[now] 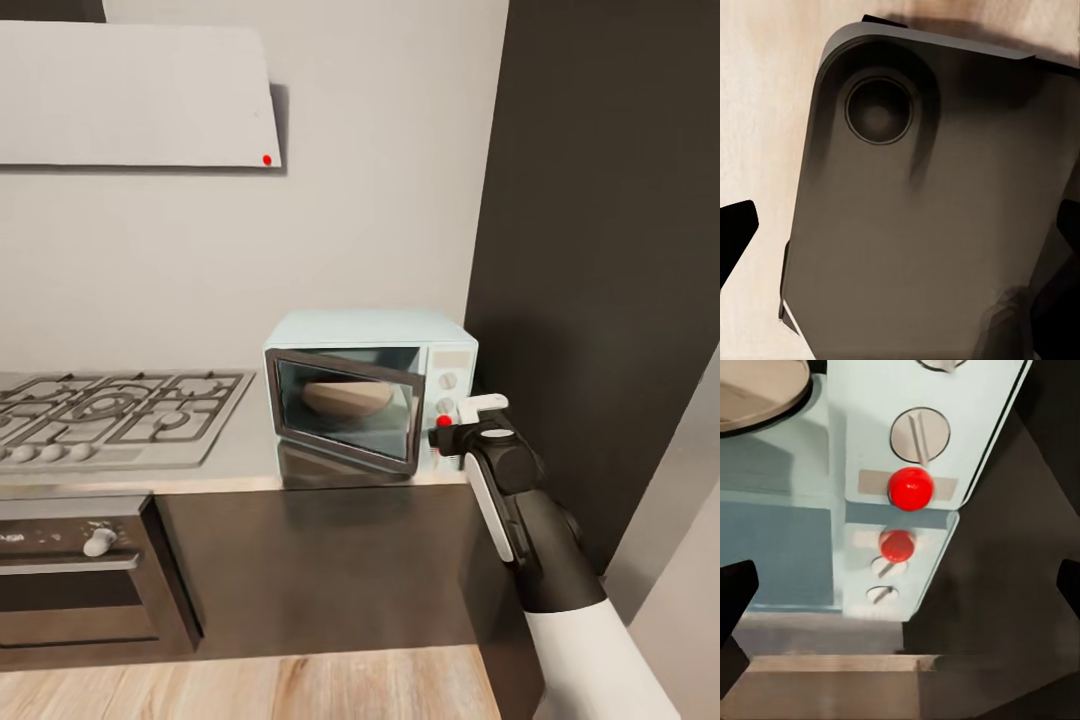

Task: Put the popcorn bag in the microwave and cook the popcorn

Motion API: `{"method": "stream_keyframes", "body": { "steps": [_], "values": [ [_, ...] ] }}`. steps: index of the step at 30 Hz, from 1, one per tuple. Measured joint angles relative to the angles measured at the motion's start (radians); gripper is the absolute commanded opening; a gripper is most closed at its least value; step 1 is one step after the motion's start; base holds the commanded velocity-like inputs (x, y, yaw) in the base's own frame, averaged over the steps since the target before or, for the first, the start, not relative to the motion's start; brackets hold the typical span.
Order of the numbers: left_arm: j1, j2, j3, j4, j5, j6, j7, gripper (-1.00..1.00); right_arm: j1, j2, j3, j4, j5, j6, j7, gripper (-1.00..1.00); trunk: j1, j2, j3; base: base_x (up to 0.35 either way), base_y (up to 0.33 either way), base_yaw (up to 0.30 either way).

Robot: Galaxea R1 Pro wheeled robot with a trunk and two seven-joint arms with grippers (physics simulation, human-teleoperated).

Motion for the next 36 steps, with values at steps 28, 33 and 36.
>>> {"method": "stream_keyframes", "body": {
  "steps": [28, 33, 36],
  "values": [
    [0.0, 0.0, 0.0, 0.0, 0.0, -0.001, 0.0, 1.0, 0.0, -0.02, -0.107, 0.001, 0.025, -0.101, 0.316, 1.0, 0.0, 0.0, 0.0, 0.039, -0.001, 0.0],
    [0.0, 0.0, 0.0, 0.0, 0.0, -0.001, 0.0, 1.0, 0.0, -0.024, -0.147, 0.001, 0.021, -0.101, 0.45, 1.0, 0.001, 0.0, 0.0, 0.0, 0.0, 0.0],
    [0.0, 0.0, 0.0, 0.0, 0.0, -0.001, -0.001, 1.0, 0.0, -0.044, 0.002, -0.001, -0.018, -0.097, 0.562, 1.0, 0.001, 0.0, 0.0, 0.0, 0.0, 0.0]
  ]
}}
